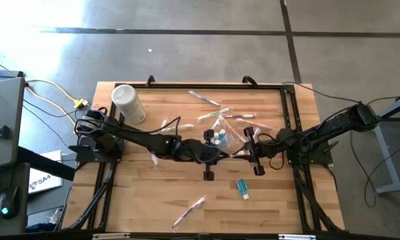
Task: Pick & Place toothbrushing station
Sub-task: Put the orange toothbrush into the transparent organizer
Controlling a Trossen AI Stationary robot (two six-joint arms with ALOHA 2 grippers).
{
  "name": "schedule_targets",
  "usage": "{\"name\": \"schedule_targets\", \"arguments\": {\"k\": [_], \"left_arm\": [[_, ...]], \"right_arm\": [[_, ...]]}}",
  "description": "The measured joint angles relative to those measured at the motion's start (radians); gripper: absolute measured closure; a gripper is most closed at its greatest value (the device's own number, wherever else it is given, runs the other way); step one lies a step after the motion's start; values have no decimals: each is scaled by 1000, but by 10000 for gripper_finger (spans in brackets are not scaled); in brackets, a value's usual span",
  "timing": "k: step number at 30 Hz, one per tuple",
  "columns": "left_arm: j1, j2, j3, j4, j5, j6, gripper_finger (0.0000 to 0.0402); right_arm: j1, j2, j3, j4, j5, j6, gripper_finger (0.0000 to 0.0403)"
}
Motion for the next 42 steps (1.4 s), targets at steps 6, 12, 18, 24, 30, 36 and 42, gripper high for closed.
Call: {"name": "schedule_targets", "arguments": {"k": [6, 12, 18, 24, 30, 36, 42], "left_arm": [[0, 0, 0, -7, -1, 0, 402], [0, -1, 0, -27, 0, -1, 402], [2, -1, 1, -60, 37, 0, 402], [0, -2, 1, -97, 84, 19, 379], [-1, -2, 1, -145, 88, 18, 310], [-19, -2, 0, -183, 92, -9, 240], [-40, -8, 0, -273, 89, -88, 211]], "right_arm": [[0, 0, 0, -1, 5, -17, 389], [0, 1, 0, -7, 9, -21, 390], [1, 1, 0, -23, 34, -21, 390], [1, 1, -1, -35, 35, -22, 390], [0, -50, 5, -149, 89, -21, 390], [0, -135, 125, -505, 269, 27, 390], [-4, -167, 359, -977, 469, 172, 390]]}}
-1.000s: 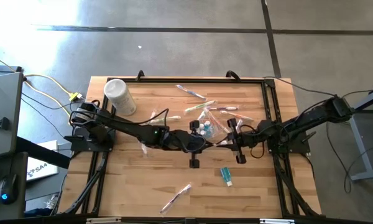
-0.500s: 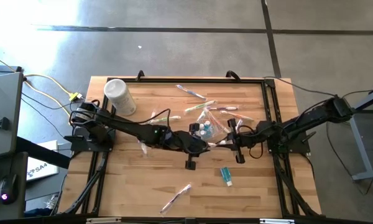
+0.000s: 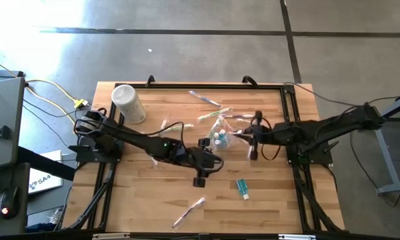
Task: Pick & Place toothbrushing station
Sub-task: Put the orange toothbrush into the transparent organizer
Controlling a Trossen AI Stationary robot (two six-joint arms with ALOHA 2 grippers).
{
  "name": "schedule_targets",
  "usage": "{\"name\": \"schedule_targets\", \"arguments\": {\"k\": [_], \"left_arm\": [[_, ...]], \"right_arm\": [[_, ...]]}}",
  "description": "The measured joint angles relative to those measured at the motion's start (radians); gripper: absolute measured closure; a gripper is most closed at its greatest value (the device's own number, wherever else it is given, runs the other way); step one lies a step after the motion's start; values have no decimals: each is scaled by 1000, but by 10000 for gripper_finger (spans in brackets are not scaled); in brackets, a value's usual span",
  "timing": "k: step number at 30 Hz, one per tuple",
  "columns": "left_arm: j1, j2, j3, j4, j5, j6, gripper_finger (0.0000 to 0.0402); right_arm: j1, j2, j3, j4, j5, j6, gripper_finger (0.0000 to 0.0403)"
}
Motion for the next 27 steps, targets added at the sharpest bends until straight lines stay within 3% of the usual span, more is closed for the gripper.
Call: {"name": "schedule_targets", "arguments": {"k": [4, 10, 17, 24, 27], "left_arm": [[-13, -7, 0, -69, 0, -53, 210], [-29, -42, -1, -244, 3, -140, 210], [-40, -58, 1, -348, 0, -259, 210], [-49, -58, 0, -421, -5, -320, 210], [-54, -58, 0, -432, -8, -340, 210]], "right_arm": [[-26, -1, 137, -231, 26, 125, 387], [-121, 0, 178, -307, 4, 174, 391], [-268, 25, 122, -307, -129, 264, 390], [-360, 44, 34, -144, -269, 288, 390], [-381, 52, -7, -117, -279, 291, 390]]}}
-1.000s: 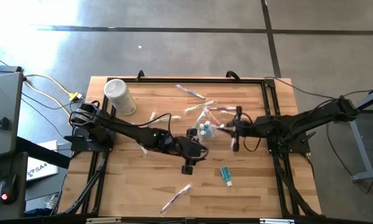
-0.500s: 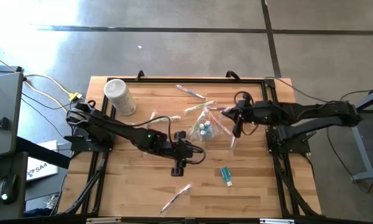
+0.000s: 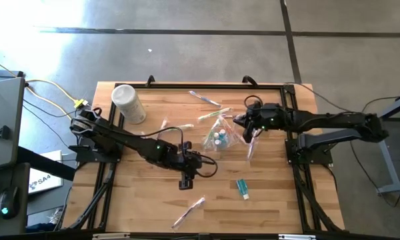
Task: Pick & Place toothbrushing station
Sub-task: Put the orange toothbrush into the transparent organizer
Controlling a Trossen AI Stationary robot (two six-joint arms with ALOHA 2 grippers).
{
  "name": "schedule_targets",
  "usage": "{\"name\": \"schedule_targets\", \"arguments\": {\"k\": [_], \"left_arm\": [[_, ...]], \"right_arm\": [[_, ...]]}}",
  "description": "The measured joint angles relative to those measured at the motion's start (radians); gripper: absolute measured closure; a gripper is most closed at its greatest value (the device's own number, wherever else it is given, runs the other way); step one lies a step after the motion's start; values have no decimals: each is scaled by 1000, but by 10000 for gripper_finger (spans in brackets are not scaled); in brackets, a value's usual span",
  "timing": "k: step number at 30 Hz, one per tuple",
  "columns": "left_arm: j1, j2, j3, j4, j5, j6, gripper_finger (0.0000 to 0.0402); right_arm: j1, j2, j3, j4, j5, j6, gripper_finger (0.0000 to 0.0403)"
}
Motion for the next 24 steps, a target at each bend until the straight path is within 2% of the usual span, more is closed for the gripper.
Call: {"name": "schedule_targets", "arguments": {"k": [13, 24], "left_arm": [[2, 0, 0, -52, 0, -45, 210], [2, 1, 0, -67, 0, -52, 210]], "right_arm": [[-40, 144, -71, 156, -82, 48, 386], [-36, 152, -71, 190, -84, 74, 298]]}}
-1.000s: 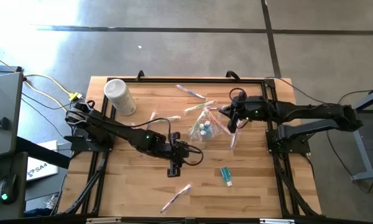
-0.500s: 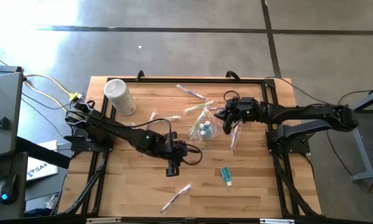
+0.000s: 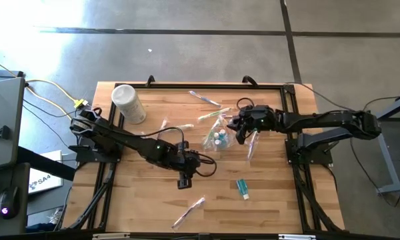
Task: Pick & Place toothbrushing station
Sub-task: Put the orange toothbrush into the transparent organizer, then put the blue mouthwash into the transparent organizer
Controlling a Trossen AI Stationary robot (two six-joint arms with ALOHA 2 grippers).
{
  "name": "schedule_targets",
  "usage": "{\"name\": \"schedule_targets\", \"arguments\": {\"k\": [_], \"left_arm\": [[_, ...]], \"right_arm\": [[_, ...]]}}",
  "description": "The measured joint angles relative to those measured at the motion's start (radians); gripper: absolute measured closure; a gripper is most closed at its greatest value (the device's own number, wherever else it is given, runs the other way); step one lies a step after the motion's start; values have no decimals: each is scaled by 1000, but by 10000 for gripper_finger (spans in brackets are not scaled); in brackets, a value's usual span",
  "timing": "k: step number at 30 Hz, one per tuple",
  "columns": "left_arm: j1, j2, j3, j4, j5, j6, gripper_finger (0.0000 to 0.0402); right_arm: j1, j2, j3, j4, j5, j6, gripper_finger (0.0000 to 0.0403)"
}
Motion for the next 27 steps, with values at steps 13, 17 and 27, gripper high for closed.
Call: {"name": "schedule_targets", "arguments": {"k": [13, 17, 27], "left_arm": [[0, 0, 0, 0, 0, -1, 210], [0, 1, 0, -47, 1, -15, 210], [-7, 1, -31, -123, -4, -59, 210]], "right_arm": [[4, -15, 0, 153, 33, -161, 176], [55, -80, 0, 217, -28, -300, 161], [312, -270, 2, 206, -459, -317, 162]]}}
